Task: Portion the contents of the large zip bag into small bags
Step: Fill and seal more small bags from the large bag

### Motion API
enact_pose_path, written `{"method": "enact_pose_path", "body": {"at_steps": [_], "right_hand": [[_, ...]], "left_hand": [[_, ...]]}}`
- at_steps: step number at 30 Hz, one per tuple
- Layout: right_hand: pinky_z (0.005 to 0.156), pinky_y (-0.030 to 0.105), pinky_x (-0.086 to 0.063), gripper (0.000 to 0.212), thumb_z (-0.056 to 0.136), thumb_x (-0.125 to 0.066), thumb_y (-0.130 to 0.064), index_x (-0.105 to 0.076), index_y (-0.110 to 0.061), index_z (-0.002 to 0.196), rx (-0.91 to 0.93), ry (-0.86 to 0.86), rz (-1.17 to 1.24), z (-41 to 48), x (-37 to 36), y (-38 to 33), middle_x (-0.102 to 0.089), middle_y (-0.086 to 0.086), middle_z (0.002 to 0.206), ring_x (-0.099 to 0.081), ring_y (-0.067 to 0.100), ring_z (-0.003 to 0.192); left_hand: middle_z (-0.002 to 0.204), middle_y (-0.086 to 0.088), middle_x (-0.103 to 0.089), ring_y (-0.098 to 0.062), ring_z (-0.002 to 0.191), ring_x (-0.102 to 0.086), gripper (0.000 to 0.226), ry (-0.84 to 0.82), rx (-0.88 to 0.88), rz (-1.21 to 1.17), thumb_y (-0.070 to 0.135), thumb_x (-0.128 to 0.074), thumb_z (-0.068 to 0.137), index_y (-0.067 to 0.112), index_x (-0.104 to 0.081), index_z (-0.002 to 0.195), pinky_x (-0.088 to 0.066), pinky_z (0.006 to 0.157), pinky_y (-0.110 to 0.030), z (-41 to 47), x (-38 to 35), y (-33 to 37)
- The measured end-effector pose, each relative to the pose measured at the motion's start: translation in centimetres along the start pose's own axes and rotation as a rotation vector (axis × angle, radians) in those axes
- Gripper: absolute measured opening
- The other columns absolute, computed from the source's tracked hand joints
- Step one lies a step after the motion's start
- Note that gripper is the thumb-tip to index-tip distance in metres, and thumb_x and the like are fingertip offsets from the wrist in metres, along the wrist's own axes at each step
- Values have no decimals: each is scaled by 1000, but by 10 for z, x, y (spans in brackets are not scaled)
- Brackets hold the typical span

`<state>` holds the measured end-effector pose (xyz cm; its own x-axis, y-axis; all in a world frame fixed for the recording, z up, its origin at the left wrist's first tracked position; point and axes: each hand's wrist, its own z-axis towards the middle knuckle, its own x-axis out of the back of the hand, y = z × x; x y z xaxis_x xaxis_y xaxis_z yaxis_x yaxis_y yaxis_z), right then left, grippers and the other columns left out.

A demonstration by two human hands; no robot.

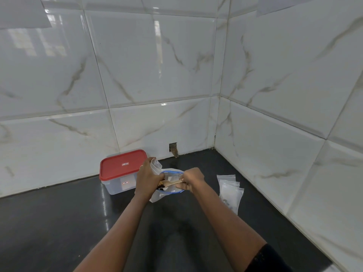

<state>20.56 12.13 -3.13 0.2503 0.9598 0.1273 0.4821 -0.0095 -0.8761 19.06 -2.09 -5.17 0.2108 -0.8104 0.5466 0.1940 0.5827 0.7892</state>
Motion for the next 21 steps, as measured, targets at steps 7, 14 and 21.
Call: {"method": "enact_pose_path", "body": {"at_steps": [7, 14, 21], "right_hand": [[38, 21, -48, 25, 91, -37, 3, -63, 6, 91, -15, -2, -100, -7, 37, -8, -62, 20, 78, -59, 18, 49], [39, 20, -50, 33, 92, -31, 9, -58, 4, 73, -5, -30, -48, -24, 78, -9, -56, 19, 64, -56, 12, 31], [40, 18, -51, 35, 94, -31, 9, -58, 1, 75, 98, -6, 68, -50, 90, -19, -56, 15, 65, -57, 12, 44]], "left_hand": [[111, -8, -58, -22, 98, -53, 55, 5, 18, -20, 17, -75, 71, 12, -49, 119, -41, 77, -27, 0, -9, -5], [112, -4, -58, -15, 96, -52, 54, -6, -50, -17, 22, -76, 72, 14, -49, 118, -42, 80, -25, -7, -12, -7], [123, -3, -53, -14, 104, -51, 64, -103, -78, -6, 29, -78, 72, 17, -44, 124, -47, 93, -31, -16, -19, -22]]}}
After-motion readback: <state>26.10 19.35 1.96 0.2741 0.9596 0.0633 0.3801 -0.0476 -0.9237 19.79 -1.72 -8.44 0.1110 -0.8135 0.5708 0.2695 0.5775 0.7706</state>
